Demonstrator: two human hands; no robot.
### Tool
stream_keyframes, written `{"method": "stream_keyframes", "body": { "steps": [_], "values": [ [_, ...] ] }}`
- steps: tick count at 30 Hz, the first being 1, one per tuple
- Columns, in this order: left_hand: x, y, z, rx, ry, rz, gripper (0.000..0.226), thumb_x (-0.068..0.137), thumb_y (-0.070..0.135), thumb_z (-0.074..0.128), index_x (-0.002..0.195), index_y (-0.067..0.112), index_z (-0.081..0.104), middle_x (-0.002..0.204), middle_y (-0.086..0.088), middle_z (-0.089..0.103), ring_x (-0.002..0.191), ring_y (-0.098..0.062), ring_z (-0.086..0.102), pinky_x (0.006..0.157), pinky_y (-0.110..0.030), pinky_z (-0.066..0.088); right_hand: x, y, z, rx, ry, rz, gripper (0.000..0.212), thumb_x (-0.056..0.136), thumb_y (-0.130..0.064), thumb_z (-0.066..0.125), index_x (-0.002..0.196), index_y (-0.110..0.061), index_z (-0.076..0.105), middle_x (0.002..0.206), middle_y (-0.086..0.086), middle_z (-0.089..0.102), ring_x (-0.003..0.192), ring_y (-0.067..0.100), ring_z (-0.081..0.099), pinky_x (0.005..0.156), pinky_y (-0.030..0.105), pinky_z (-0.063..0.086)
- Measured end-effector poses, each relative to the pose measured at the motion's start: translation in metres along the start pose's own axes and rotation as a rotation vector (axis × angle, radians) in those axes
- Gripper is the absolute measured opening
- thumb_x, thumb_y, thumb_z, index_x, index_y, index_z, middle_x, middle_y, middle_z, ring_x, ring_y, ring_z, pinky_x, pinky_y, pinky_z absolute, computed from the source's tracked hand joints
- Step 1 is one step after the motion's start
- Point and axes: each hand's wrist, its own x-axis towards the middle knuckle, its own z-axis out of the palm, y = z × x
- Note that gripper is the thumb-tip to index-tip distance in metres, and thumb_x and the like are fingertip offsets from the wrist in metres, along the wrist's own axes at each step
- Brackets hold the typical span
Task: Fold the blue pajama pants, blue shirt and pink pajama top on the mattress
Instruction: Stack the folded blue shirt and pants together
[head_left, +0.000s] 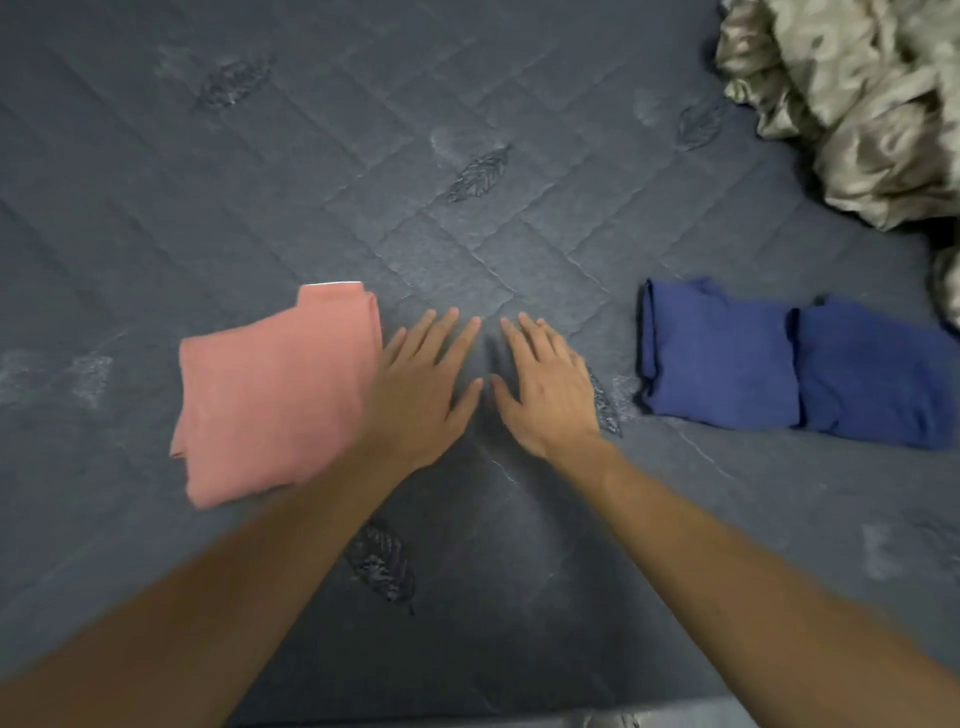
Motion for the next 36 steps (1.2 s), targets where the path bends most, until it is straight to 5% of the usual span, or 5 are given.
{"method": "stream_keyframes", "body": {
  "steps": [14, 21, 25, 29, 36],
  "values": [
    [0.124, 0.287, 0.042, -0.001, -0.077, 0.036, 0.072, 0.097, 0.059, 0.027, 0.160, 0.024, 0.026, 0.163, -0.008, 0.033, 0.152, -0.028, 0.029, 0.122, -0.044, 0.027, -0.066, 0.308, -0.108, -0.003, 0.102, 0.069, 0.069, 0.096, -0.052, 0.046, 0.156, -0.020, 0.038, 0.163, 0.008, 0.037, 0.150, 0.030, 0.033, 0.115, 0.048, 0.037],
    [0.189, 0.401, 0.100, -0.063, -0.120, 0.102, 0.072, 0.100, 0.058, 0.027, 0.161, 0.019, 0.021, 0.162, -0.009, 0.034, 0.146, -0.028, 0.036, 0.108, -0.044, 0.042, -0.059, 0.450, -0.114, 0.018, 0.067, 0.277, 0.070, 0.095, -0.050, 0.055, 0.157, -0.027, 0.033, 0.165, 0.003, 0.030, 0.150, 0.036, 0.027, 0.108, 0.056, 0.043],
    [0.225, 0.455, 0.153, -0.149, -0.261, 0.123, 0.074, 0.103, 0.052, 0.038, 0.161, 0.012, 0.016, 0.159, -0.010, 0.034, 0.141, -0.029, 0.039, 0.110, -0.042, 0.042, -0.048, 0.533, -0.103, 0.162, 0.000, 0.526, 0.082, 0.092, -0.049, 0.063, 0.160, -0.028, 0.022, 0.168, 0.006, 0.017, 0.151, 0.040, 0.019, 0.114, 0.061, 0.034],
    [0.256, 0.491, 0.183, -0.158, -0.303, -0.150, 0.083, 0.099, 0.053, 0.049, 0.159, 0.005, 0.017, 0.156, -0.018, 0.029, 0.139, -0.035, 0.032, 0.109, -0.045, 0.041, -0.044, 0.591, -0.102, 0.282, -0.029, 0.714, 0.097, 0.085, -0.058, 0.071, 0.160, -0.025, 0.018, 0.161, 0.015, 0.020, 0.145, 0.043, 0.023, 0.113, 0.059, 0.034],
    [0.285, 0.520, 0.194, 0.000, -0.297, -0.416, 0.093, 0.092, 0.065, 0.052, 0.151, -0.001, 0.026, 0.141, -0.027, 0.040, 0.123, -0.044, 0.044, 0.103, -0.048, 0.041, -0.041, 0.618, -0.101, 0.486, -0.045, 0.518, 0.091, 0.083, -0.052, 0.075, 0.155, -0.026, 0.025, 0.151, 0.009, 0.039, 0.132, 0.035, 0.050, 0.106, 0.054, 0.046]
  ]
}}
